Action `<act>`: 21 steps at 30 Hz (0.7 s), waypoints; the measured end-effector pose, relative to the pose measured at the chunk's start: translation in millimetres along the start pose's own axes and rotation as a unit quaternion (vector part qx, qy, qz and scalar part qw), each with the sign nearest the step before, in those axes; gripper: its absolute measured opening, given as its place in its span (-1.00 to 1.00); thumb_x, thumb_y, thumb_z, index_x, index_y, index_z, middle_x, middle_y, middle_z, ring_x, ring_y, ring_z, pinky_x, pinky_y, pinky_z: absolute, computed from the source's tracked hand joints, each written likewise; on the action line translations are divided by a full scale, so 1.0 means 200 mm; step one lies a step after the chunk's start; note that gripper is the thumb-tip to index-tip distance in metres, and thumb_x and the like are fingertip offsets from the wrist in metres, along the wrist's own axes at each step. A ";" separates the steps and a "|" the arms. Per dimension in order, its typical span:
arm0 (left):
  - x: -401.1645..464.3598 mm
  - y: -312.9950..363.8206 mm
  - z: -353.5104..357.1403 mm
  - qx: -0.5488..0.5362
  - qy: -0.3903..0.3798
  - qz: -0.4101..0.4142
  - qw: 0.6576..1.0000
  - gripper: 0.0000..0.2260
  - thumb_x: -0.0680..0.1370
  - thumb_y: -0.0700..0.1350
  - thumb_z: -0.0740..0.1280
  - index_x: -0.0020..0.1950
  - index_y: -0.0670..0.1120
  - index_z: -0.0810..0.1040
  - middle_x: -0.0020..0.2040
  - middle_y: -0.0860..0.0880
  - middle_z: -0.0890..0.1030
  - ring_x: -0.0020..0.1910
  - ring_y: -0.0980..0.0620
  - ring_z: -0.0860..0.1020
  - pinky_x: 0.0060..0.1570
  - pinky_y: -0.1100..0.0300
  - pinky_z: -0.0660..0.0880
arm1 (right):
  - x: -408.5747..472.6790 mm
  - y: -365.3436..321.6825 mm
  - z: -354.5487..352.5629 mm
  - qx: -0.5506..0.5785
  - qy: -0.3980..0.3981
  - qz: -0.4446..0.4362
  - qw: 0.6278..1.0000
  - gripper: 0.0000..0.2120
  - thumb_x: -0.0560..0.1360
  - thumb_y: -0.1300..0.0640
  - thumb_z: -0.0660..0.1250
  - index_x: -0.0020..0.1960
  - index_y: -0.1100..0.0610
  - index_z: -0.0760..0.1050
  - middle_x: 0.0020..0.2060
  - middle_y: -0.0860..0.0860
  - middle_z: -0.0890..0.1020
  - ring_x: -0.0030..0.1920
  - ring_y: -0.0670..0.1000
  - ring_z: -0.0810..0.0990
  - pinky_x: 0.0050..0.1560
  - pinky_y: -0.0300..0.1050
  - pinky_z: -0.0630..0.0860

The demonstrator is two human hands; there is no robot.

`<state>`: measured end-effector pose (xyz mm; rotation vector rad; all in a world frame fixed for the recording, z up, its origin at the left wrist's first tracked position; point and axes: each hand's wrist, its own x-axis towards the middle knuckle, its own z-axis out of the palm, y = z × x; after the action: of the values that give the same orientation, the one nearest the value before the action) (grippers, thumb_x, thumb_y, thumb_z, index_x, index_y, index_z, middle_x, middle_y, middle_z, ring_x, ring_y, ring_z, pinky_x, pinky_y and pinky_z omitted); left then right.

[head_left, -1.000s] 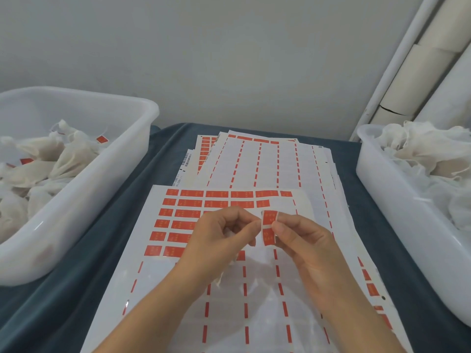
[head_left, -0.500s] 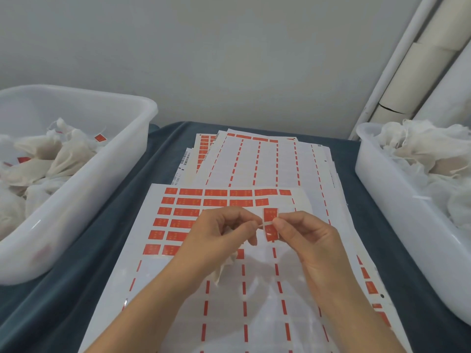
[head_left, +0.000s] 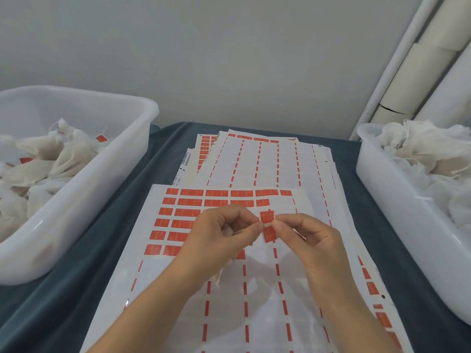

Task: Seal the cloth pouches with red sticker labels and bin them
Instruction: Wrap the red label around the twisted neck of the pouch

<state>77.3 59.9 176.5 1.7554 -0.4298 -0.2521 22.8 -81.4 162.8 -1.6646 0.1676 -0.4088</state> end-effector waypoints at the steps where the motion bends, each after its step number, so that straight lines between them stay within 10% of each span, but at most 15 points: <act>1: 0.00 0.00 0.00 -0.005 0.002 -0.003 1.000 -0.84 0.39 -0.06 0.43 -0.37 0.13 0.61 -0.36 0.12 0.61 -0.32 0.21 0.55 -0.34 0.48 0.46 | 0.00 0.00 0.01 0.002 0.006 -0.001 1.000 -0.83 0.28 -0.04 0.34 -0.15 -0.08 0.59 -0.22 -0.31 0.66 -0.11 -0.33 0.59 -0.28 -0.60 0.39; 6: 0.00 0.02 -0.03 -0.084 -0.001 -0.044 0.995 -0.88 0.25 0.08 0.39 -0.33 0.06 0.64 -0.41 0.07 0.59 -0.42 0.22 0.51 -0.39 0.46 0.42 | 0.03 -0.02 -0.02 0.039 0.044 0.021 0.998 -0.59 0.34 -0.12 0.34 0.17 -0.35 0.38 -0.02 -0.33 0.61 -0.06 -0.26 0.62 -0.24 -0.53 0.47; 21: 0.00 0.02 -0.03 -0.102 -0.041 -0.064 0.992 -0.93 0.33 -0.03 0.42 -0.36 0.05 0.63 -0.41 0.08 0.59 -0.43 0.23 0.51 -0.41 0.47 0.40 | 0.03 -0.01 -0.04 0.062 -0.095 0.106 0.988 -0.69 0.16 -0.18 0.38 -0.22 -0.03 0.67 -0.28 0.04 0.68 -0.31 -0.01 0.63 -0.22 -0.30 0.55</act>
<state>80.0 64.8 181.7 1.5769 -0.3369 -0.4456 26.1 -90.0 167.2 -1.5350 0.1724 -0.0971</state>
